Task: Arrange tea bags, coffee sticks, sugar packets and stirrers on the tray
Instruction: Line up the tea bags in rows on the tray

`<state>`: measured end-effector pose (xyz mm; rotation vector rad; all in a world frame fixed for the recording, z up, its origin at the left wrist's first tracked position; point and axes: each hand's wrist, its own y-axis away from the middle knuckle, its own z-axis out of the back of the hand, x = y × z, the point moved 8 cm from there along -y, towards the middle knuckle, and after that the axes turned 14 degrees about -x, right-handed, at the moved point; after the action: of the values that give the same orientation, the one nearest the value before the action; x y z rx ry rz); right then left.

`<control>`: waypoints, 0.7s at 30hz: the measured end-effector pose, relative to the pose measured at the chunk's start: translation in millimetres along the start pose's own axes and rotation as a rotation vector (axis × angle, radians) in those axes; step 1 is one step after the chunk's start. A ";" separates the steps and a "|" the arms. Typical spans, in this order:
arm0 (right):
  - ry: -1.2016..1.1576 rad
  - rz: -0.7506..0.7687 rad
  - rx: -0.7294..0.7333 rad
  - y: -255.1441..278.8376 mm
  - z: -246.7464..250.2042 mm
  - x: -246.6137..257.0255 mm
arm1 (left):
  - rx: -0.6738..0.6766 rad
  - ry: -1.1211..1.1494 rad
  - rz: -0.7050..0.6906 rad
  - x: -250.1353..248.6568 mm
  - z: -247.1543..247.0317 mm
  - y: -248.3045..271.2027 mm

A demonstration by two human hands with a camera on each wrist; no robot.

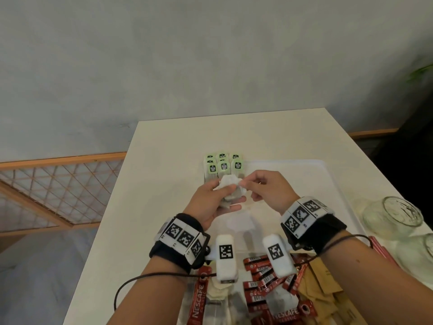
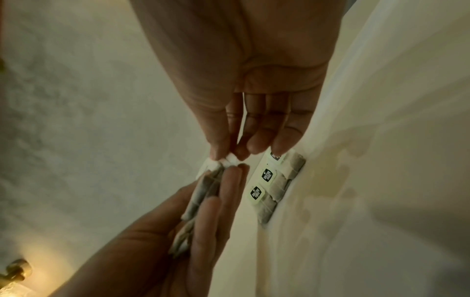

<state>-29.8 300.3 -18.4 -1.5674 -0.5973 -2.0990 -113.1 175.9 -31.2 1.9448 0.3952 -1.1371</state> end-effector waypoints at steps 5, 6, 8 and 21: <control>-0.007 -0.059 -0.090 2.1 15.7 -6.8 | -0.072 -0.137 -0.074 -2.5 12.1 2.7; -0.003 -0.072 -0.097 2.9 17.8 -6.7 | -0.102 -0.164 -0.102 -3.7 14.0 3.0; -0.007 -0.104 -0.119 5.0 22.6 -5.9 | -0.194 -0.241 -0.205 -9.5 18.5 3.7; -0.088 -0.211 -0.120 11.4 20.1 7.3 | -0.207 -0.610 -0.780 -24.3 -27.7 34.5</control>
<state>-9.5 302.2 -5.3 -1.7371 -0.7062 -2.2655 -89.1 179.9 13.0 1.1722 0.9232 -2.0042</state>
